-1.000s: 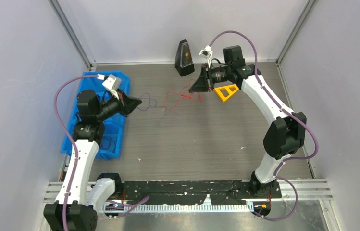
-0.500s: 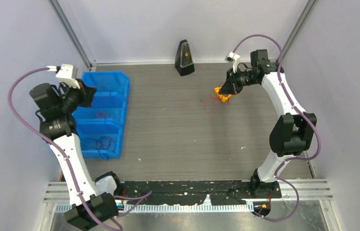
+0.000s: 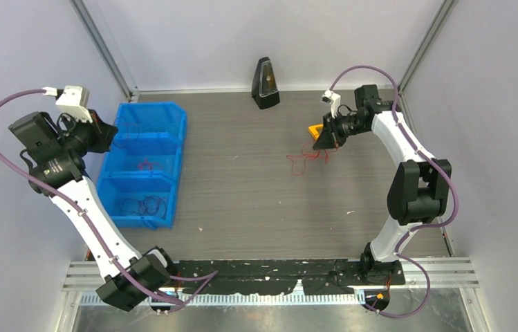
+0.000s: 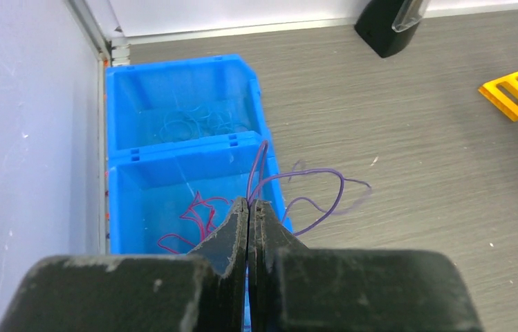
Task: Untangle the cables
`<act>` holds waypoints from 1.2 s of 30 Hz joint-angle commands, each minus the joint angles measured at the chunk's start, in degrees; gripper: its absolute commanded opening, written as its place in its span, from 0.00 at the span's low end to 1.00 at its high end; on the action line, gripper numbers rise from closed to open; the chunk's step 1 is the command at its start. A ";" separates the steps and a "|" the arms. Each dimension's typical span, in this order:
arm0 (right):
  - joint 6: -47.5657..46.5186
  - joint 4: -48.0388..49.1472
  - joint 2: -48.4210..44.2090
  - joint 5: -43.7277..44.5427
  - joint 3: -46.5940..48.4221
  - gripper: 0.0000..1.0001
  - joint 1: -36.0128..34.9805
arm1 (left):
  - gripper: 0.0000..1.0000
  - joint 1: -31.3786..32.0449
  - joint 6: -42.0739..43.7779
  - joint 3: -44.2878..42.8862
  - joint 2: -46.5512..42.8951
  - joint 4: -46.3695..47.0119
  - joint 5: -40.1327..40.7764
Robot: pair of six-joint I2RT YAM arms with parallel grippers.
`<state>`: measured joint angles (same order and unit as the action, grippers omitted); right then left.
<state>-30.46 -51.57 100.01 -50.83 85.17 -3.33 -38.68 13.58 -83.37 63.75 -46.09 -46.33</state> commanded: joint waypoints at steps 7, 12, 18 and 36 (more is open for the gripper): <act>8.03 10.26 -1.97 -5.16 -2.82 0.06 -1.03 | 0.00 -0.77 11.51 -8.84 -0.40 -21.15 -8.81; 9.48 12.06 -2.93 -6.01 -2.73 0.06 -2.19 | 0.00 -3.01 20.55 -3.11 -3.78 -25.40 -1.76; 9.48 12.13 -2.26 -7.64 -1.78 0.05 -3.43 | 0.00 -5.18 28.13 5.72 -5.57 -21.00 6.89; 16.98 20.37 -1.13 -11.71 1.03 0.05 -6.71 | 0.88 4.43 34.40 9.64 -4.22 -19.70 9.58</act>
<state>-17.74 -37.67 100.01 -59.59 82.78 -8.88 -38.72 50.96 -66.11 57.91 -63.96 -29.43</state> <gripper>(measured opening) 0.087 0.858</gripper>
